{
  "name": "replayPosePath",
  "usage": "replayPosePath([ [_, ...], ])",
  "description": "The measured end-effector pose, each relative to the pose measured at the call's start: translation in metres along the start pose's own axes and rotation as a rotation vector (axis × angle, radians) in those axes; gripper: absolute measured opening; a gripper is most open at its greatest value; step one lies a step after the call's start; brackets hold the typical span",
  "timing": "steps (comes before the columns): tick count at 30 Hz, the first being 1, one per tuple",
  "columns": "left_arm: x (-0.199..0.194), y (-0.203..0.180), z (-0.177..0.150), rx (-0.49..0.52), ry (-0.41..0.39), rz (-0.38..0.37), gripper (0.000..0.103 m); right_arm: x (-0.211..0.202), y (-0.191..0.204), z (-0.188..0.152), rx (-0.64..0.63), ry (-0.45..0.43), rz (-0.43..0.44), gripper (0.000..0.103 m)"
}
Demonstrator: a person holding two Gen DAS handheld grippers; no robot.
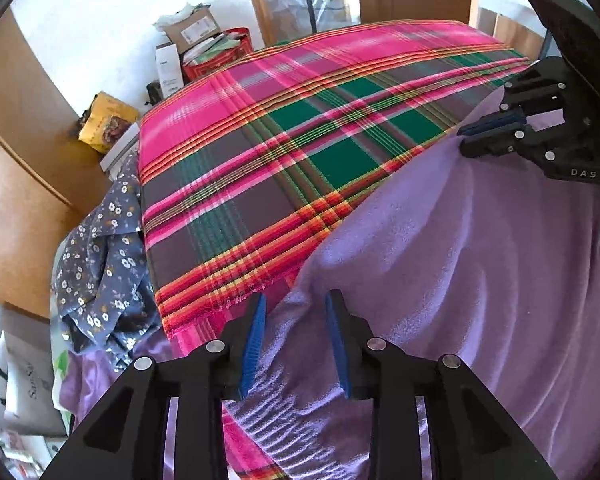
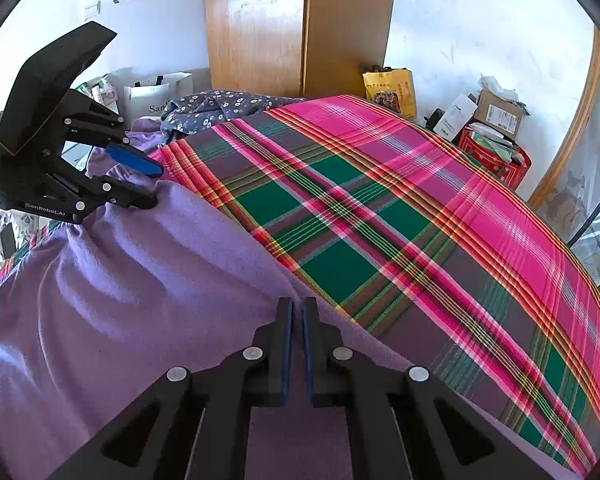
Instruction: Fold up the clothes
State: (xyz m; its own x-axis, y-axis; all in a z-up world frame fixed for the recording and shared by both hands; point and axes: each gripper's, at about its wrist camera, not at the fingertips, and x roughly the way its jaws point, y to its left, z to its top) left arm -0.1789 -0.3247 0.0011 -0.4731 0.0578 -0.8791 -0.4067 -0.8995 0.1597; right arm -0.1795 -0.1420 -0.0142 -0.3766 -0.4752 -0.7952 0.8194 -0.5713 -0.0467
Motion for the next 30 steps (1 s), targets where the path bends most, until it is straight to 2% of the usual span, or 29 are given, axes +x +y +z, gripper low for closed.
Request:
replayPosePath([
  [5, 0.001, 0.007, 0.002, -0.064, 0.029, -0.045, 0.03, -0.013, 0.007, -0.002, -0.013, -0.025, -0.007, 0.003],
  [8, 0.0, 0.0, 0.002, -0.039, 0.033, -0.025, 0.031, -0.03, 0.009, -0.003, -0.017, -0.066, -0.007, 0.003],
  [14, -0.003, -0.015, -0.001, 0.059, -0.011, 0.054, 0.031, -0.053, 0.017, -0.005, -0.033, -0.135, -0.002, 0.003],
  [17, -0.005, -0.02, 0.001, 0.115, -0.009, 0.084, 0.031, -0.061, 0.022, -0.007, -0.053, -0.173, -0.012, 0.003],
  [22, -0.003, -0.012, 0.006, 0.102, 0.012, 0.058, 0.031, -0.069, 0.026, -0.009, -0.062, -0.214, -0.009, 0.003],
  [24, -0.002, -0.012, 0.008, 0.112, 0.022, 0.051, 0.036, -0.074, 0.031, -0.011, -0.093, -0.24, -0.021, 0.003],
  [26, -0.002, -0.014, 0.009, 0.121, 0.031, 0.048, 0.037, -0.074, 0.035, -0.012, -0.124, -0.244, -0.05, 0.003],
  [30, -0.001, -0.016, 0.008, 0.127, 0.038, 0.041, 0.037, -0.073, 0.03, -0.012, -0.103, -0.245, -0.048, 0.003],
])
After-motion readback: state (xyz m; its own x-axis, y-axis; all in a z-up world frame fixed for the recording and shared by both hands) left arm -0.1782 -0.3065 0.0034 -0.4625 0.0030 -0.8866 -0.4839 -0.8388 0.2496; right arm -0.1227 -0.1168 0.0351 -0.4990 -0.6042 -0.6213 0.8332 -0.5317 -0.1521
